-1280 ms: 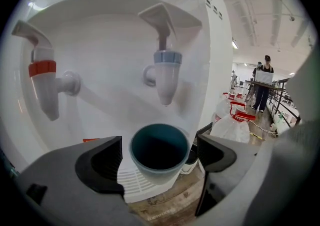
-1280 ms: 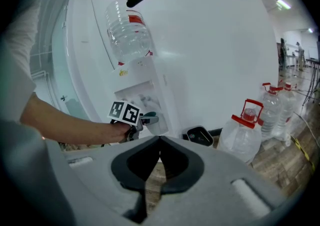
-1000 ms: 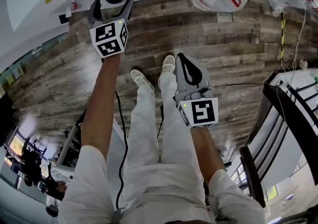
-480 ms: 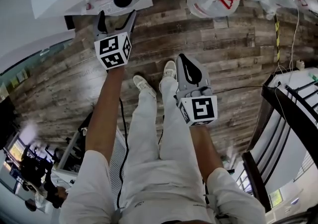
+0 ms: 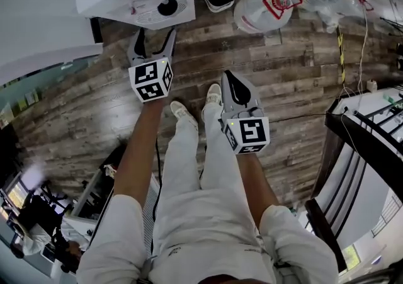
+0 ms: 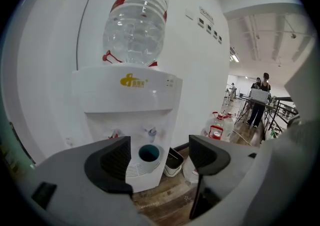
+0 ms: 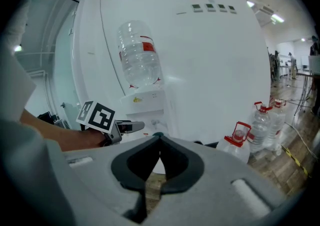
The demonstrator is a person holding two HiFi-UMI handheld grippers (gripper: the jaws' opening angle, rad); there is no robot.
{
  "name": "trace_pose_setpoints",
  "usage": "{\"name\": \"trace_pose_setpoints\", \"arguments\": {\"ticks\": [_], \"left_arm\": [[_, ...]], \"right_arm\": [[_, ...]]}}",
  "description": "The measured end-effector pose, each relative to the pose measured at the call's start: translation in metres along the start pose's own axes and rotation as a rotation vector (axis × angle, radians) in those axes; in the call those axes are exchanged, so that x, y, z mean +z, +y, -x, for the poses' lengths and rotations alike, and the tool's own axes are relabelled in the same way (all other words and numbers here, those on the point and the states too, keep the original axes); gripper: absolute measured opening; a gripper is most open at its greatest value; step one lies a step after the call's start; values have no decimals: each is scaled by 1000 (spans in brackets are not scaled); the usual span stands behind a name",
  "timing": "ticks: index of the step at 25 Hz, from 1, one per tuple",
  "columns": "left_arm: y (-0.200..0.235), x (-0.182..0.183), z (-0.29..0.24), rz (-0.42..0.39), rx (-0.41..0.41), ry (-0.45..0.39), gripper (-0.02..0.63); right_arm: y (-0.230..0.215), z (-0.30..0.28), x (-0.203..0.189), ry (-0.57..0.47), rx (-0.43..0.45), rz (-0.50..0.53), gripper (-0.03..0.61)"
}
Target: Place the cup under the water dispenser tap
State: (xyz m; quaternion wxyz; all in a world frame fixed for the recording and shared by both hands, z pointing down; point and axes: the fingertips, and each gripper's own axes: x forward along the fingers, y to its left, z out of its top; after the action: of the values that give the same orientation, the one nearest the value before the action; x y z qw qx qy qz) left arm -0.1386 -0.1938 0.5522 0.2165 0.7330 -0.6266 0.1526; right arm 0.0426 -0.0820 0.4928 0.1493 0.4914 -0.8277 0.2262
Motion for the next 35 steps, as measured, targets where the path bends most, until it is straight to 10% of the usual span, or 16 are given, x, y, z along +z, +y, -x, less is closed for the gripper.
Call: {"name": "trace_pose_setpoints", "arguments": {"ticks": [35], "left_arm": [[-52, 163, 256, -39, -49, -193, -3]], "right_arm": [[111, 125, 175, -179, 67, 77, -2]]}}
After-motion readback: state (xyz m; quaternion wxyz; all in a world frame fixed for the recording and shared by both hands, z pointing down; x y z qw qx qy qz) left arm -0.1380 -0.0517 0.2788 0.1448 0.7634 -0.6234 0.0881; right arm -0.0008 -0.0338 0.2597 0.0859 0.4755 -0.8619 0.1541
